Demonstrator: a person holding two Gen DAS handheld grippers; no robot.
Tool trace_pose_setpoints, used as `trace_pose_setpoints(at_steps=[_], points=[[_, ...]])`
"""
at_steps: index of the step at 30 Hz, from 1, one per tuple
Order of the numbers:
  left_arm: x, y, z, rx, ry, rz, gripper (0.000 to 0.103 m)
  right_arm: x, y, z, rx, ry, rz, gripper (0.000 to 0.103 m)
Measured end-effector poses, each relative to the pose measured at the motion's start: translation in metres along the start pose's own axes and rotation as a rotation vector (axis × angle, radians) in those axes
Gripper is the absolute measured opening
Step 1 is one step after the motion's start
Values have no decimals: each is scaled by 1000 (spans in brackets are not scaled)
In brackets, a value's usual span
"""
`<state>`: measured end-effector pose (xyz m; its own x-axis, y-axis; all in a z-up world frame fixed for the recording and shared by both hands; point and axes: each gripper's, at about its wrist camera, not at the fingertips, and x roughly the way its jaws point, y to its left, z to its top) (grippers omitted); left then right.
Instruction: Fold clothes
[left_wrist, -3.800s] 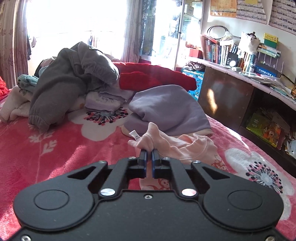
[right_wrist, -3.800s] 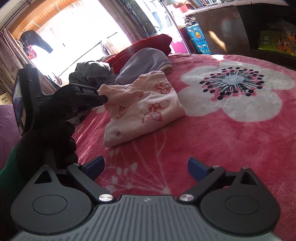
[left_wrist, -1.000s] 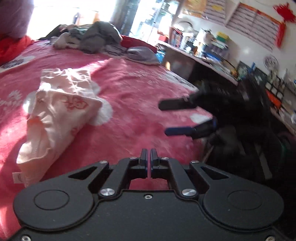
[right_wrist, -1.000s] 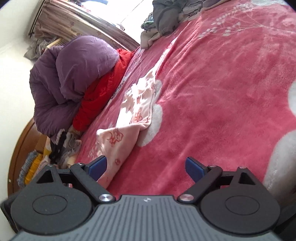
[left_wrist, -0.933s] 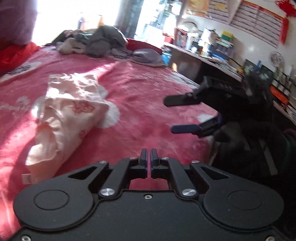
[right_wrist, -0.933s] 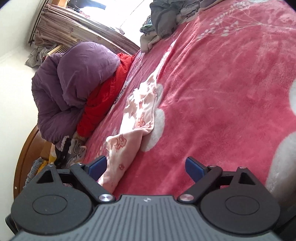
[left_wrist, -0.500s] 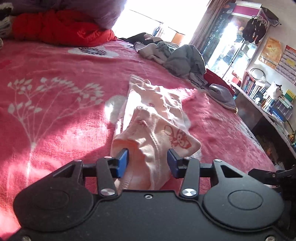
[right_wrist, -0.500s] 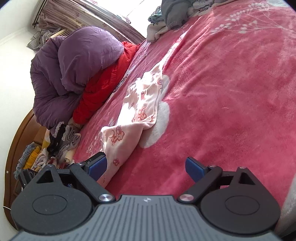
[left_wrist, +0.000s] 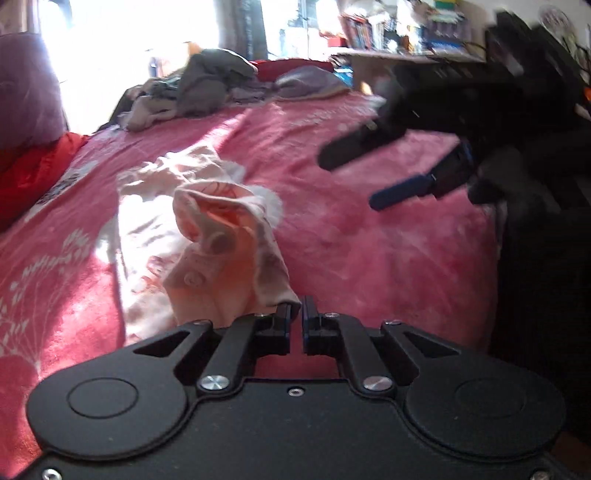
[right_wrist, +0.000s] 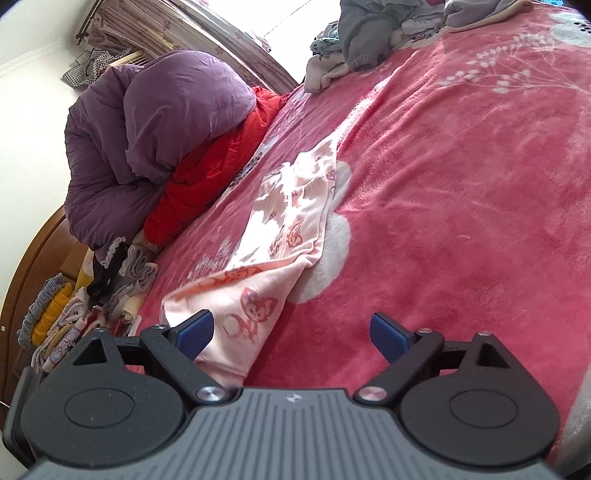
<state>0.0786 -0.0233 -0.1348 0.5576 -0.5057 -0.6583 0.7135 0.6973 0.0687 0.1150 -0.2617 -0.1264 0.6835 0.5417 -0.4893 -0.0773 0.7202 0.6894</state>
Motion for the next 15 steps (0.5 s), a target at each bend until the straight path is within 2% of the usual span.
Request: trace_pose_setpoints(at_steps=[3,7,9,12,13,15], points=[[-11,-7,-6,13,6,-83,3,-3,-1,-1,9,-8,8,91],[-36,6,-11,-90,-61,-111,3,0,0,-3,-1,-1,15,90],[-47,23,-14,-190,-109,-94,3,4,2,-4,-14,10,11,88],[-55,51,-19,-365,-170,-22,4,13,7,-8,-45,38,-4,80],[-57,60,-20,-427,-186,6,6,16,10,-10,-59,49,-11,75],[-58,77,-25,-535,-193,82,22,22,16,-13,-98,70,-26,73]])
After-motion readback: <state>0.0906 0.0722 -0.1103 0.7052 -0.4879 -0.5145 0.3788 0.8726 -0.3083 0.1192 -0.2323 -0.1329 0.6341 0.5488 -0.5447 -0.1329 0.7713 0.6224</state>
